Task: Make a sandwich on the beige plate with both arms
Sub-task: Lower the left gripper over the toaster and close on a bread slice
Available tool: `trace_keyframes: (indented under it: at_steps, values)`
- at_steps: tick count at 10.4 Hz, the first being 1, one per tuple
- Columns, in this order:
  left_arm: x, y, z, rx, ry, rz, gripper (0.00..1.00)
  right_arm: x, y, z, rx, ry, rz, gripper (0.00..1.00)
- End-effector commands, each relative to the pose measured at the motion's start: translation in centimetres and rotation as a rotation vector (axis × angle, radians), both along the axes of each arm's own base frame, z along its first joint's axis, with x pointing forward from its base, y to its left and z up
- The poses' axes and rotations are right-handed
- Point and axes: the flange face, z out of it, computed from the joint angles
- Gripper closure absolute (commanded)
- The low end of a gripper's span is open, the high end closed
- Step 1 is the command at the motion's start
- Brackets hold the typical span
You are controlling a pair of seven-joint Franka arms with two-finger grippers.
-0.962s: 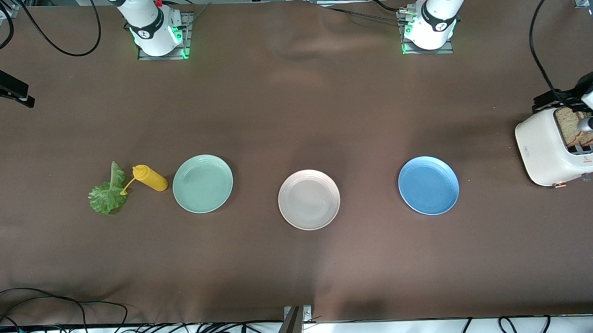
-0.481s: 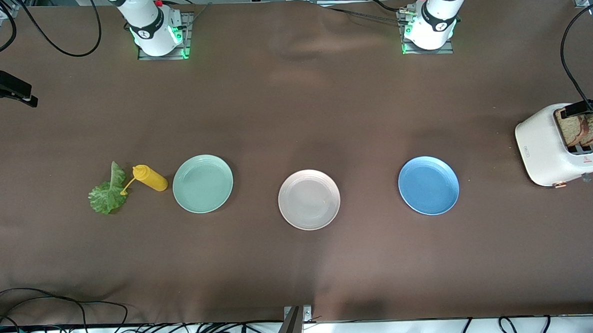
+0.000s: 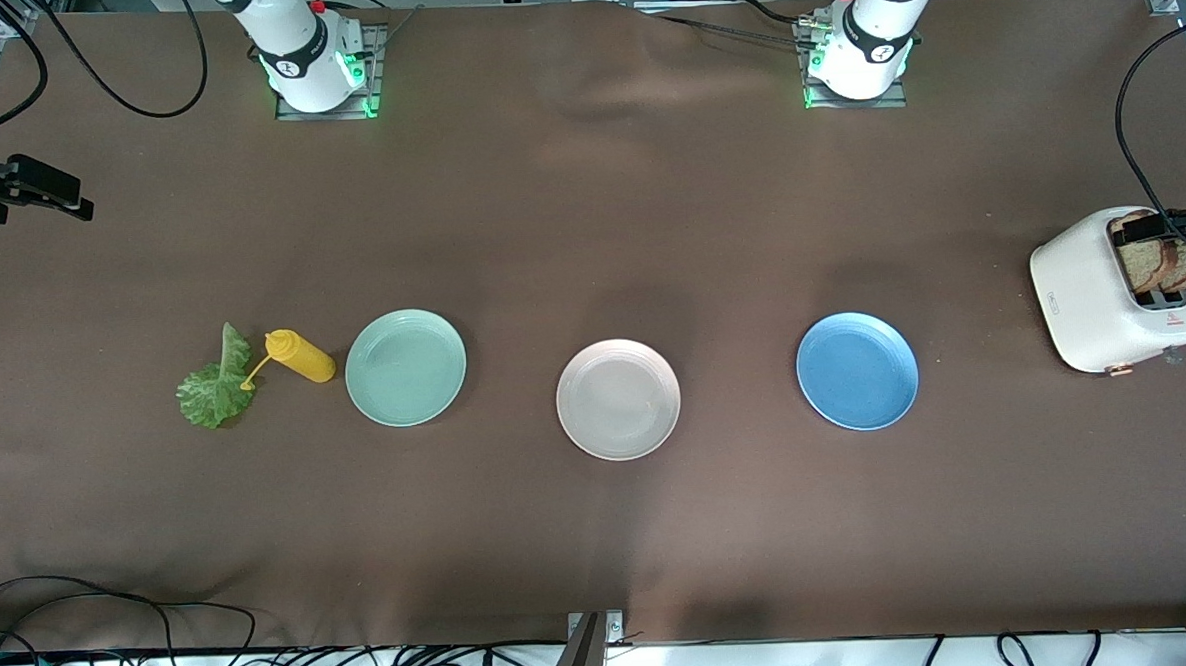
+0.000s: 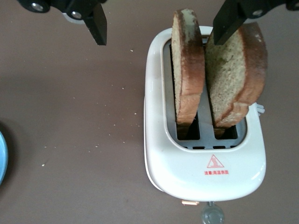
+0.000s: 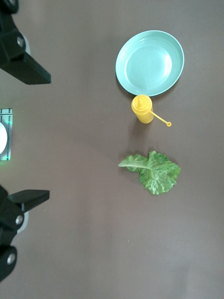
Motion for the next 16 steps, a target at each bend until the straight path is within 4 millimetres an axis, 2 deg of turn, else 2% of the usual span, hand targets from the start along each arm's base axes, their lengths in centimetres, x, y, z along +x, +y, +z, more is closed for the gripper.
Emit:
trace_keyframes:
  at_steps: [1, 3, 5, 6, 7, 9, 10, 11, 14, 15, 16]
  values:
    - [-0.2, 2.1, -1.8, 0.005, 0.006, -0.029, 0.00, 0.1, 0.8, 0.0, 0.019, 0.000, 0.023, 0.00]
    - [-0.3, 2.4, -2.6, -0.003, 0.015, -0.016, 0.00, 0.5, 1.2, -0.6, 0.061, 0.006, 0.013, 0.00]
    - [-0.1, 2.1, -2.8, -0.008, 0.015, -0.013, 0.01, 1.0, 1.0, -0.4, 0.089, -0.030, 0.000, 0.00]
    - [0.1, 1.9, -2.9, -0.009, 0.016, -0.016, 0.11, 1.0, 0.9, -0.4, 0.081, -0.037, -0.002, 0.00]
    - [0.2, 1.7, -3.0, -0.010, 0.016, -0.022, 0.36, 0.8, 0.3, -0.4, 0.083, -0.027, -0.012, 0.00]
    - [0.5, 1.3, -2.8, -0.007, 0.017, -0.033, 0.72, 0.5, 0.4, 0.5, 0.063, -0.046, -0.012, 0.00]
    - [0.5, 1.2, -2.8, -0.009, 0.017, -0.044, 0.97, 0.3, 0.3, 0.6, 0.059, -0.043, -0.013, 0.00]
    - [0.5, 1.2, -2.7, -0.010, 0.018, -0.047, 1.00, 0.3, 0.1, 0.5, 0.057, -0.041, -0.016, 0.00]
    - [1.2, 0.8, -0.8, -0.010, 0.016, -0.073, 1.00, 0.3, -0.9, 0.4, 0.034, -0.041, -0.027, 0.00]
    - [1.3, 0.8, 0.6, -0.012, 0.013, -0.097, 1.00, 0.4, -2.7, 0.2, 0.017, -0.047, -0.043, 0.00]
    - [1.4, 1.0, 2.1, -0.020, 0.025, -0.114, 1.00, 0.6, -2.9, -0.1, 0.015, -0.045, -0.045, 0.00]
